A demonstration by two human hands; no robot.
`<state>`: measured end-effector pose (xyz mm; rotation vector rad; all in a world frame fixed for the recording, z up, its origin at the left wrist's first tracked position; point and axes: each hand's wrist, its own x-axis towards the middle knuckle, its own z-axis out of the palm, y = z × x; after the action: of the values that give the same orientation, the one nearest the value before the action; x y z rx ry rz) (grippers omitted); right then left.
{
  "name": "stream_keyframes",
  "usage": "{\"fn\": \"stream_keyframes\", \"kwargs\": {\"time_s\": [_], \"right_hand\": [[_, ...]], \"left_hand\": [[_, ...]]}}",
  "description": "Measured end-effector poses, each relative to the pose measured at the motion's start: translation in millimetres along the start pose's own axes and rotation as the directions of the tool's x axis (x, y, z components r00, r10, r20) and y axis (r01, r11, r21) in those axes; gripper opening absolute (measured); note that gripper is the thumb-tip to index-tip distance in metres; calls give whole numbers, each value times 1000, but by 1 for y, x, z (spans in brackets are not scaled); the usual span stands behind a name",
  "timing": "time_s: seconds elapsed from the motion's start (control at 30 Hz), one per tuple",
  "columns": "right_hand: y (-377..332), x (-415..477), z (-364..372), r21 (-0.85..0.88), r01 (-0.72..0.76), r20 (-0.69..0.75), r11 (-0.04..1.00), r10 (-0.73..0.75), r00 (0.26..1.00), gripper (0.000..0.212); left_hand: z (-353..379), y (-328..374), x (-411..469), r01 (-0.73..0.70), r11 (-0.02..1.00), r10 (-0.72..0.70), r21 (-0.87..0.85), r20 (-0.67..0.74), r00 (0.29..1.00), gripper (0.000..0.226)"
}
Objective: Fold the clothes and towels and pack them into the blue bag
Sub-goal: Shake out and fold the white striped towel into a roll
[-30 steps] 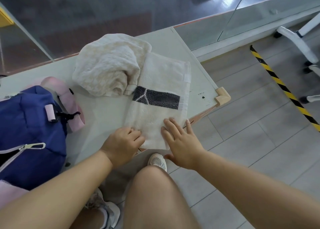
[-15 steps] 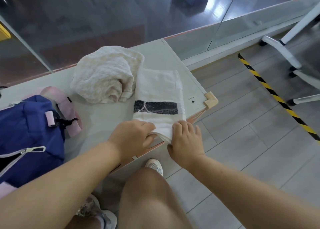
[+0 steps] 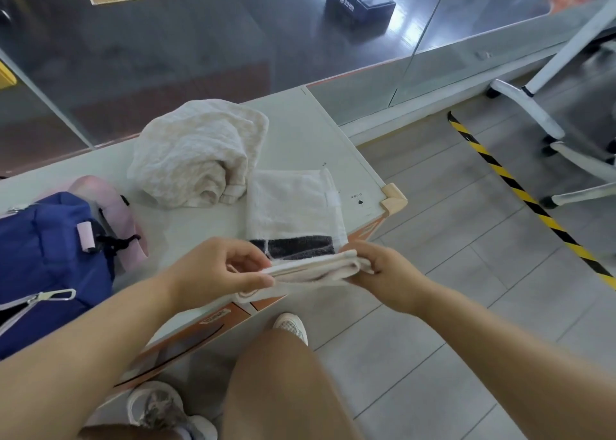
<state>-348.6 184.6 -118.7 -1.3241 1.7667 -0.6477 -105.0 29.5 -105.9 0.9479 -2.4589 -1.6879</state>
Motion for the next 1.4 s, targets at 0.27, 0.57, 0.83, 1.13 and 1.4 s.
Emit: {"fn": "stream_keyframes", "kwargs": {"time_s": [0.27, 0.57, 0.83, 1.13, 1.4], "right_hand": [[-7, 54, -11, 211, -134, -212, 968, 179, 961, 3], [-4, 143, -28, 57, -238, -312, 970, 244, 918, 14], [12, 180, -25, -245, -365, -312, 898, 283, 907, 27], [4, 155, -17, -516, -259, -462, 816, -11, 887, 51], [31, 100, 8, -769, 186, 75, 611, -202, 976, 87]], "left_hand": [[-3, -12, 19, 101, 868, -108, -486, 13, 994, 83], [-19, -29, 96, 238, 867, -378, -437, -265, 887, 16], [-12, -41, 127, 349, 937, -312, -13, -480, 820, 25], [1, -47, 101, 13, 800, 334, 600, -462, 821, 46], [14, -66, 83, -97, 666, 274, 740, -122, 954, 74]]}}
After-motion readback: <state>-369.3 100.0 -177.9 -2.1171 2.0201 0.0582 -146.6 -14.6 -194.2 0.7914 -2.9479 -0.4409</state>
